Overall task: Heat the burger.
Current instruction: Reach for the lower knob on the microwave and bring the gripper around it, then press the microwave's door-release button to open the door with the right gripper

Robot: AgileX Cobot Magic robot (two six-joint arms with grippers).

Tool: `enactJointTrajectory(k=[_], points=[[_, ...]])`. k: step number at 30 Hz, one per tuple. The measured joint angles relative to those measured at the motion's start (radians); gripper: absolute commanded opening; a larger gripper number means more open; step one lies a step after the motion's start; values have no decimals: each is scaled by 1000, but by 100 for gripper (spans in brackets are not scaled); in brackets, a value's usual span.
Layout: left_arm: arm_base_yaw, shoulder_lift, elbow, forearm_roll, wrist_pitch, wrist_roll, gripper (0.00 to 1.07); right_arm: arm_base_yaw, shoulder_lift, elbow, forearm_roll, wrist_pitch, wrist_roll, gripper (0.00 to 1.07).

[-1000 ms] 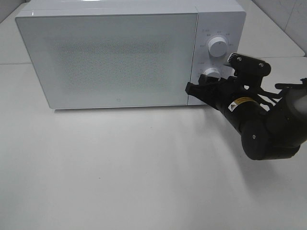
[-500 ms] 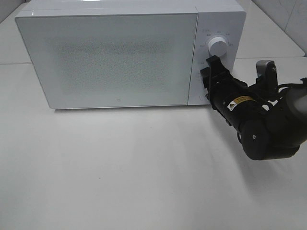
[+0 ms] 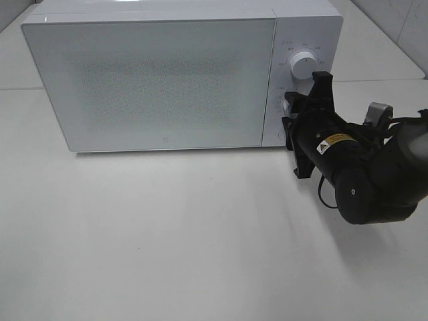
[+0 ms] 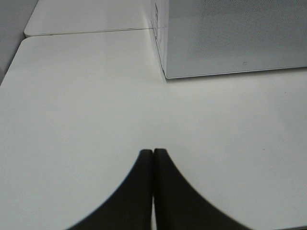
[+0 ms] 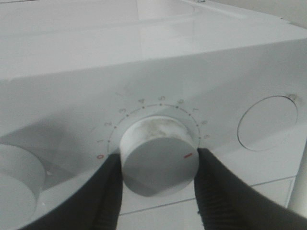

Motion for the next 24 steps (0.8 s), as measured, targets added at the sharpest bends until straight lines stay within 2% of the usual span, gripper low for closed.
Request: enactJointTrajectory(k=[2,4,5,6,7,8,10,11,13,19,24], points=[[0,0,0,0,0,0,0,0,0,0,1,0,-1,4],[0,0,0,0,0,0,0,0,0,0,2,0,-4,17],[0,0,0,0,0,0,0,0,0,0,2,0,-4,17],[0,0,0,0,0,0,0,0,0,0,3,0,-9,32],[0,0,0,0,0,0,0,0,0,0,4,0,-12,40],[0,0,0,0,0,0,0,0,0,0,4,0,-12,40],[0,0,0,0,0,0,0,1,0,0,15,7,-25,63],[0,0,0,0,0,0,0,1,0,0,15,7,-25,63],[0,0,0,0,0,0,0,1,0,3,28,20,-37,73],[0,0,0,0,0,0,0,1,0,12,39,30,-74,74],[0,0,0,0,0,0,0,0,-10,24,4,30,-233,73]])
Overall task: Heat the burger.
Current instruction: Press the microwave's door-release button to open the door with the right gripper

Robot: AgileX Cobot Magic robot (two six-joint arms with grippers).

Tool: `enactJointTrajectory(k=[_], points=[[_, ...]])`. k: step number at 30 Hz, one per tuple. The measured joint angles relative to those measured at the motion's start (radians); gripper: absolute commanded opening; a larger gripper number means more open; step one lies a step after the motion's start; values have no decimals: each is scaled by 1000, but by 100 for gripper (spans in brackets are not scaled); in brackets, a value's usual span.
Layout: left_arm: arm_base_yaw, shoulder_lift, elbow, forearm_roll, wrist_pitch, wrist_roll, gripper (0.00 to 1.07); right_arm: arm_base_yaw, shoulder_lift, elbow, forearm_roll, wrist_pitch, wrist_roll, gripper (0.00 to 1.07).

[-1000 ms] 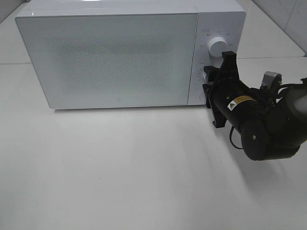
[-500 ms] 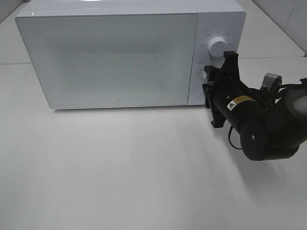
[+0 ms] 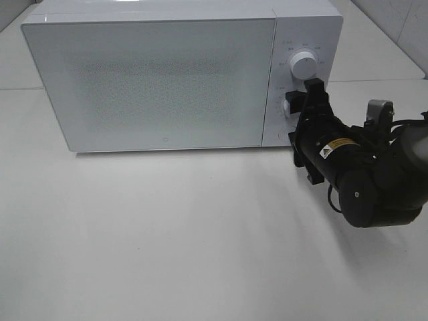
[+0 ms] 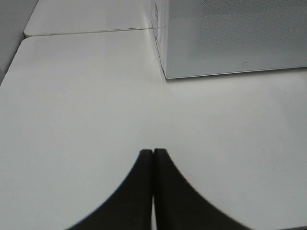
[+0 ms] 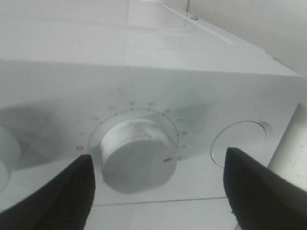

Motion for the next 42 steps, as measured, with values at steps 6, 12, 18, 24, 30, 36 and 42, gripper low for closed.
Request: enactJointTrajectory(k=[6,12,18,24,30,36,42], points=[[0,0,0,0,0,0,0,0,-73,35,-144,0,-451,71],[0,0,0,0,0,0,0,0,-161,38,-337,58,-808,68],[0,0,0,0,0,0,0,0,-243,39,-465,306,-993,64],[0,0,0,0,0,0,0,0,-327,-3,-641,661,-998,62],[0,0,0,0,0,0,0,0,-375,-63,-736,914,-906,62],[0,0,0,0,0,0,0,0,-404,-137,-773,1225,-846,61],[0,0,0,0,0,0,0,0,-410,-209,-606,1543,-987,61]])
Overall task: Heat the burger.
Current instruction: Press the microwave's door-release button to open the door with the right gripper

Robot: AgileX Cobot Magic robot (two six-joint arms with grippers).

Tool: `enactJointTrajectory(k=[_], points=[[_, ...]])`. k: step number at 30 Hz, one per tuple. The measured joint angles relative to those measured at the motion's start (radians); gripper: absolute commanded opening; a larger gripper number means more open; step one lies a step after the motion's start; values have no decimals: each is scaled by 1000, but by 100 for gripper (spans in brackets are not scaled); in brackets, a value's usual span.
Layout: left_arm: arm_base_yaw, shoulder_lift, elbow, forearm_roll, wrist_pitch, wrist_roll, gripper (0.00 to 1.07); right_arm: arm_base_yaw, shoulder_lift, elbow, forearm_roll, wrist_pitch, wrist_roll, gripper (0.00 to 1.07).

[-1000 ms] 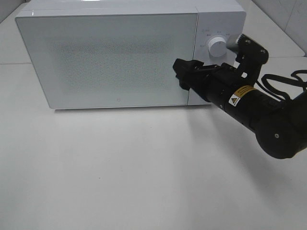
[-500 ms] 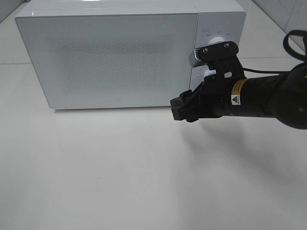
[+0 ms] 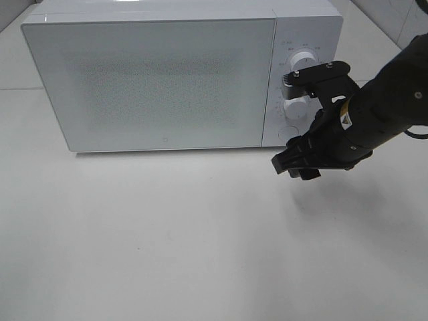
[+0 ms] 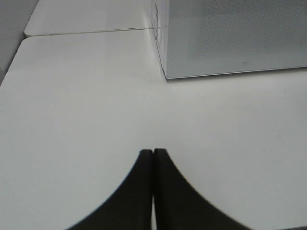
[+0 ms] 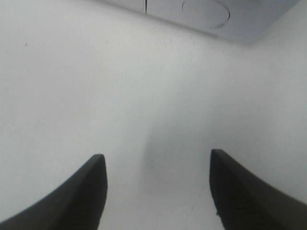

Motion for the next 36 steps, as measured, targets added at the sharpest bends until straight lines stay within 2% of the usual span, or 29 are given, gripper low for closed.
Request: enactJointTrajectory(k=[1,2,3,4,5,6,9,13,18,19,21,23,26,28,36], points=[[0,0,0,0,0,0,0,0,0,-13,54,44,-52,61],[0,0,0,0,0,0,0,0,0,-13,54,44,-52,61],[0,0,0,0,0,0,0,0,0,-38,158,130,-148,61],[0,0,0,0,0,0,0,0,0,-52,212,171,-195,61],[0,0,0,0,0,0,0,0,0,-52,212,171,-195,61],[0,0,0,0,0,0,0,0,0,-80,294,230,-260,61],[0,0,0,0,0,0,0,0,-1,-110,359,290,-283,61],[0,0,0,0,0,0,0,0,-2,-129,364,323,-284,61],[0,0,0,0,0,0,0,-54,-10,-157,374,380,-283,61],[0,0,0,0,0,0,0,-103,-25,-161,376,406,-283,61],[0,0,0,0,0,0,0,-125,-34,-161,377,421,-283,61],[0,0,0,0,0,0,0,-240,-86,-161,383,464,-283,61],[0,0,0,0,0,0,0,-260,-105,-161,384,473,-283,61],[0,0,0,0,0,0,0,-340,-200,-161,383,512,-271,61],[0,0,0,0,0,0,0,-372,-399,-146,364,605,-255,61]])
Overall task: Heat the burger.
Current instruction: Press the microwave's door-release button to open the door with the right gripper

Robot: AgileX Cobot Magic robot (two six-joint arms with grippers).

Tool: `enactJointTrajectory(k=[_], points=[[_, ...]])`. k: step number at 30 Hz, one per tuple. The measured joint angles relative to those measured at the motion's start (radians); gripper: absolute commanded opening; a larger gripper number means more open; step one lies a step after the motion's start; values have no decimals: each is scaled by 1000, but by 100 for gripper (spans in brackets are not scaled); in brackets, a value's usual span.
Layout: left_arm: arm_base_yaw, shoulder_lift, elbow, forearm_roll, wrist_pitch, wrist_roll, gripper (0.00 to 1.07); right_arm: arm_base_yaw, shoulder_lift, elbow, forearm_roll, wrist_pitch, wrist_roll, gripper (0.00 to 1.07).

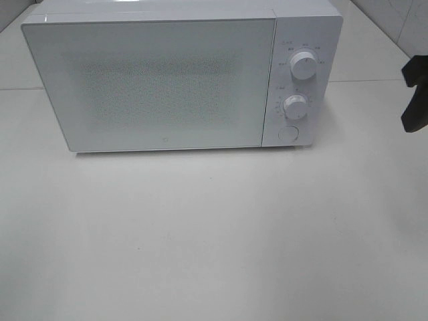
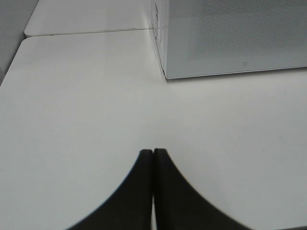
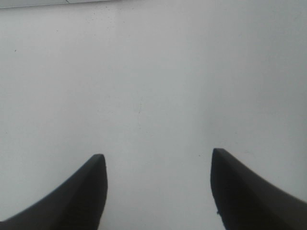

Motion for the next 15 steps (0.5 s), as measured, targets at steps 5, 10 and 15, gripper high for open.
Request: enactJointTrajectory(k=[5,10,15], points=[[0,0,0,0,0,0,0,0,-139,81,0,31,0,61],[0,0,0,0,0,0,0,0,-309,209,0,89,0,61],[0,0,0,0,0,0,0,0,-461,315,0,130,0,61]])
